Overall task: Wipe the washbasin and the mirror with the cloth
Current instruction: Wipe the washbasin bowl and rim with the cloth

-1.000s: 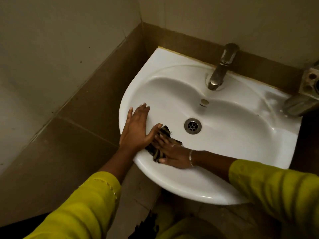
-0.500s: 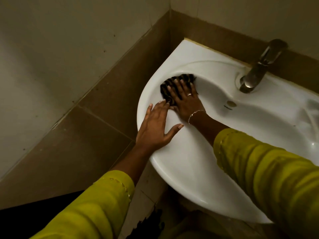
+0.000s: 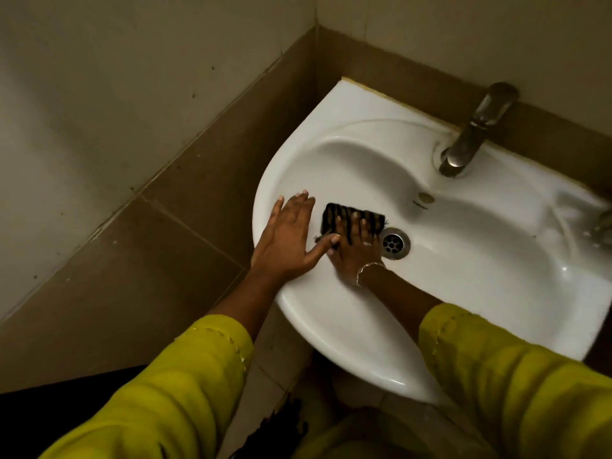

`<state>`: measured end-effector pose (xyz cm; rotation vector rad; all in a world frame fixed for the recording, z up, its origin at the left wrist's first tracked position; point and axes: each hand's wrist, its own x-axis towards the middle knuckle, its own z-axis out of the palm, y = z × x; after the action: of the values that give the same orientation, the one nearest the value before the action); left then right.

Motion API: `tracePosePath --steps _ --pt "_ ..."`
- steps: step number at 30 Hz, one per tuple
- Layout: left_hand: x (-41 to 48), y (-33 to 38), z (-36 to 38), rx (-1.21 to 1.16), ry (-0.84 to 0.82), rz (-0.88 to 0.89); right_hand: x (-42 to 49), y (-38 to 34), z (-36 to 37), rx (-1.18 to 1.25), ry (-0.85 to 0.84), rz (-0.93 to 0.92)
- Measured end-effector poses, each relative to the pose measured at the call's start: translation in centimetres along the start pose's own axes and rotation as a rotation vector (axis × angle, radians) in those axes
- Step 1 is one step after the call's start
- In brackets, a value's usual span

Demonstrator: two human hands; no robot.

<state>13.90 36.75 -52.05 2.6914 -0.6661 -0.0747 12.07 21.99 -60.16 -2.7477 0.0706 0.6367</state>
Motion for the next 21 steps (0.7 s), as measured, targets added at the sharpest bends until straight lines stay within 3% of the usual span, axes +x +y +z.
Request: tracePosePath --steps 9,14,21 --pt "0.0 0.2 -0.1 0.027 -0.012 -0.011 -6.8 5.0 0.3 -0.137 -0.272 -0.281" --pt "0.0 0.3 -0.2 0.042 -0.008 -0.013 -9.0 9.7 -1.0 -0.282 -0.349 -0.304" --pt "-0.1 0.6 -0.3 0.038 -0.015 -0.022 -7.4 13.8 -2.2 -0.466 -0.139 -0.096"
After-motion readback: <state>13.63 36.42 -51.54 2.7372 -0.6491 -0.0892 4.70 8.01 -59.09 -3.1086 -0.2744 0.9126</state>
